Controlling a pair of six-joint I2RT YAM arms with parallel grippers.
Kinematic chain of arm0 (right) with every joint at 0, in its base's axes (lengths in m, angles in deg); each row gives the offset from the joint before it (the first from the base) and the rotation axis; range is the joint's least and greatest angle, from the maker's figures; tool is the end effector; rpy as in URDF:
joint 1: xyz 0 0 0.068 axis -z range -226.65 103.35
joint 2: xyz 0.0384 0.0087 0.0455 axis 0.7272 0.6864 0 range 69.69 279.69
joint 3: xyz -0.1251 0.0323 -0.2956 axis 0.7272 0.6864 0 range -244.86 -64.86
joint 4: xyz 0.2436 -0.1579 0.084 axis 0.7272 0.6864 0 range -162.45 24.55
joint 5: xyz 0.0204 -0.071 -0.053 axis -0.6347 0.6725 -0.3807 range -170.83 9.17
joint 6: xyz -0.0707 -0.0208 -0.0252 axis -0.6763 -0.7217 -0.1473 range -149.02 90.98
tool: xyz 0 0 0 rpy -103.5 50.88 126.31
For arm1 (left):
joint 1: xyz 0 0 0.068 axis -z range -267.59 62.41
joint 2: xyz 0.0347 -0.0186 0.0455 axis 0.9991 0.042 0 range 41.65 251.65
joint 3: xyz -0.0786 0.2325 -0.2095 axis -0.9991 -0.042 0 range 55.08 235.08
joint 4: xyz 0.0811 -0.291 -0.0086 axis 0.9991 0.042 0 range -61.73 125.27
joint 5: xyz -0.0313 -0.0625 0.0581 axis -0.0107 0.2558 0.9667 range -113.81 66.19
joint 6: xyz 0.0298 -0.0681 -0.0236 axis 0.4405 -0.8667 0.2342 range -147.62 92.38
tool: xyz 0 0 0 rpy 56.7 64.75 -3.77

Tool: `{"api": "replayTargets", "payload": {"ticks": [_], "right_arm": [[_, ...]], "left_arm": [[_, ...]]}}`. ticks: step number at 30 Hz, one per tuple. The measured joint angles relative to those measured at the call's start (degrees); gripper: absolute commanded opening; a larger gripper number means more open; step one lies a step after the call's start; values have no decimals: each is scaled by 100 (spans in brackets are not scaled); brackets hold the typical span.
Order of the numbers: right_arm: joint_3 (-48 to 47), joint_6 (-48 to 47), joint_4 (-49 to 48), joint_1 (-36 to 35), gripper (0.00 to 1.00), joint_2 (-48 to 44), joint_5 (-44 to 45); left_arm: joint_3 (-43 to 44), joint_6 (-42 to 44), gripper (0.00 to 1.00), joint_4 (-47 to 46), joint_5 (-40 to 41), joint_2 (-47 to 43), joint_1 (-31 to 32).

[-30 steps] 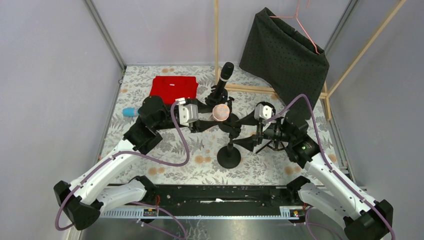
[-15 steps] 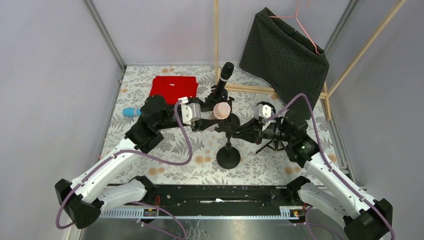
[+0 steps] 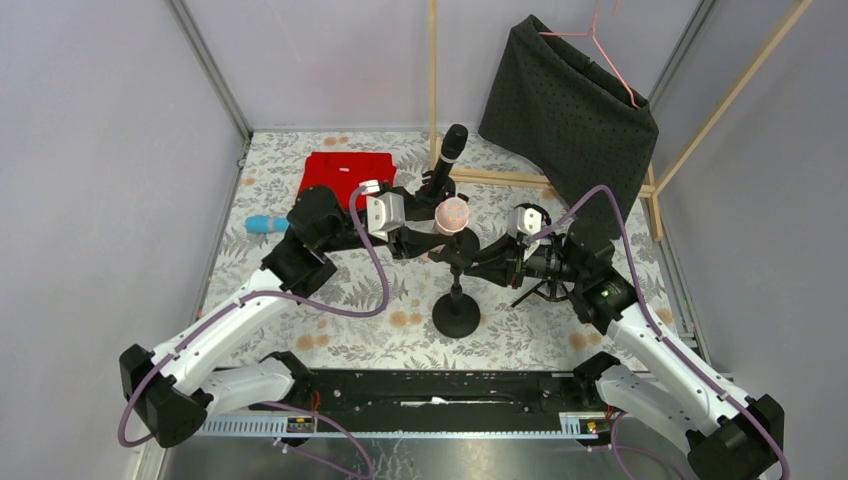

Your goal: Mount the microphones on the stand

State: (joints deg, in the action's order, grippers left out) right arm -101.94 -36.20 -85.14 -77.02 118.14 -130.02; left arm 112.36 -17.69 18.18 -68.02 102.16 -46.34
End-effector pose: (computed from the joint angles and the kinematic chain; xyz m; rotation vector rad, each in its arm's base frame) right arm 0.1667 0.1560 0.3541 -1.1373 1.1833 0.9722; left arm 0.1775 -0.2174 0.4461 1.2042 1.0036 -0.9912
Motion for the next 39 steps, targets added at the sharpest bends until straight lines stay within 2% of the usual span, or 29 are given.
{"api": "replayTargets", "payload": {"ticks": [10,22,23,24,27,30,37,39], "right_arm": [[-2,0,-2,0,0,7,-2],[-2,-2,2,0,1,4,-4],[0,-2,4,0,6,4,-4],[0,-2,4,0,18,4,-4],[0,-2,7,0,46,4,-4],[0,-24,15,0,58,4,4],[0,-35,87,0,95,-4,24],[0,-28,90,2,100,-9,26]], "left_arm": [[-238,-463,0,-728,-57,63,61],[-522,-643,0,-1132,-57,79,70],[-533,-654,0,-1152,-57,83,70],[-535,-662,0,-1167,-57,94,70],[-535,-675,0,-1187,-57,118,70],[-535,-688,0,-1189,-50,122,70],[-535,-702,1,-1193,-57,122,105],[-535,-702,19,-1193,-55,122,105]]}}
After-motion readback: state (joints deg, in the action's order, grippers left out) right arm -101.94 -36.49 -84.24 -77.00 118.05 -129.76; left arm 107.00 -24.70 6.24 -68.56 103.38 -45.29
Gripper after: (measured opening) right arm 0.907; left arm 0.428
